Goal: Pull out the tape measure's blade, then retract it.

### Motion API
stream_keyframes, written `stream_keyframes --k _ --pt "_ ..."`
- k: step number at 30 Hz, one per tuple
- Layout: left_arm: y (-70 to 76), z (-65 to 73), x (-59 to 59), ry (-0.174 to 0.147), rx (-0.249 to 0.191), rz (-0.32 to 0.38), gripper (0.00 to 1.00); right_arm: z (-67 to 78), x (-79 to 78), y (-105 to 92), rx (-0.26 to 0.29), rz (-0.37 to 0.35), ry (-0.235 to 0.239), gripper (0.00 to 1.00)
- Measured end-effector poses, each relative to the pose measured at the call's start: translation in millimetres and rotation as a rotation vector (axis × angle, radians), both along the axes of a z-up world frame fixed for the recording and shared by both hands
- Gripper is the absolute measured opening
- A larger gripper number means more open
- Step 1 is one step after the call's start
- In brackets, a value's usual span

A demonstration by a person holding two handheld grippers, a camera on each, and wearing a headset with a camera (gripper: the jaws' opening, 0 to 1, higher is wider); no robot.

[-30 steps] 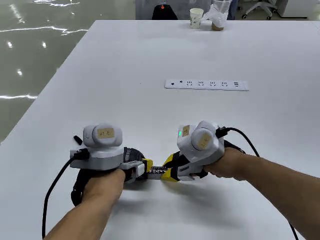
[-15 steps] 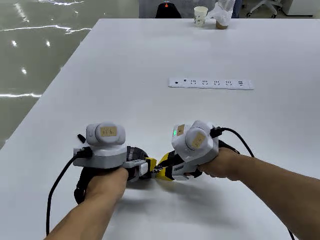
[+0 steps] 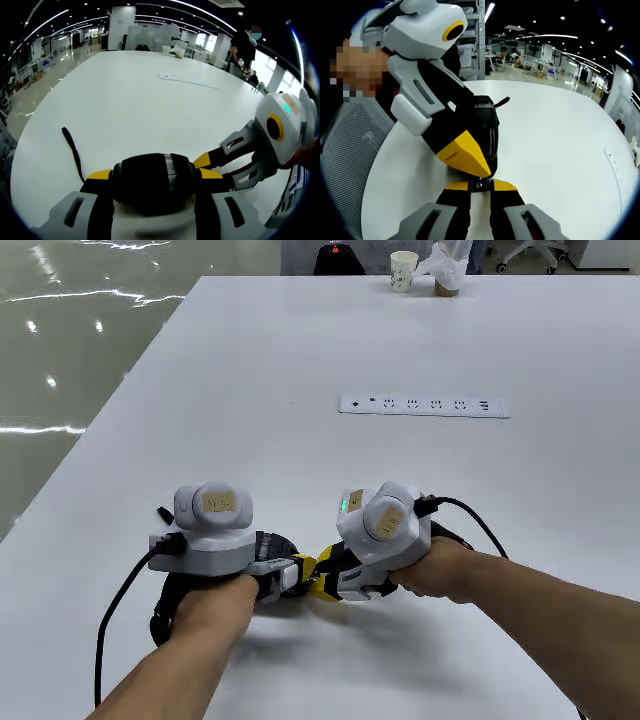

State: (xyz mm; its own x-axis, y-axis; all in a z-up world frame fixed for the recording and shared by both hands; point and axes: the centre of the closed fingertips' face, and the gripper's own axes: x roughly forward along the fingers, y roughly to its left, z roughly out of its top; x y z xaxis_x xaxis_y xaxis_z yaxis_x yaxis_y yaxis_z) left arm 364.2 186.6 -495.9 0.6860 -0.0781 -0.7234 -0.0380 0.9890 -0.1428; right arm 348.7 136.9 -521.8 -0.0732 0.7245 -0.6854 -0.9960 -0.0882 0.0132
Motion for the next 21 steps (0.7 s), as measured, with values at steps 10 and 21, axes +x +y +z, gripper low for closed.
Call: stream_keyframes --k 10,21 --pt "-0.8 -0.2 -0.1 0.006 0.001 -0.004 0.61 0.5 -0.1 0.1 0.0 0.004 -0.007 0.12" --pt "-1.0 -1.3 0.0 0.025 -0.015 -0.01 0.62 1.7 0.6 -1.6 0.01 -0.007 -0.001 0.13"
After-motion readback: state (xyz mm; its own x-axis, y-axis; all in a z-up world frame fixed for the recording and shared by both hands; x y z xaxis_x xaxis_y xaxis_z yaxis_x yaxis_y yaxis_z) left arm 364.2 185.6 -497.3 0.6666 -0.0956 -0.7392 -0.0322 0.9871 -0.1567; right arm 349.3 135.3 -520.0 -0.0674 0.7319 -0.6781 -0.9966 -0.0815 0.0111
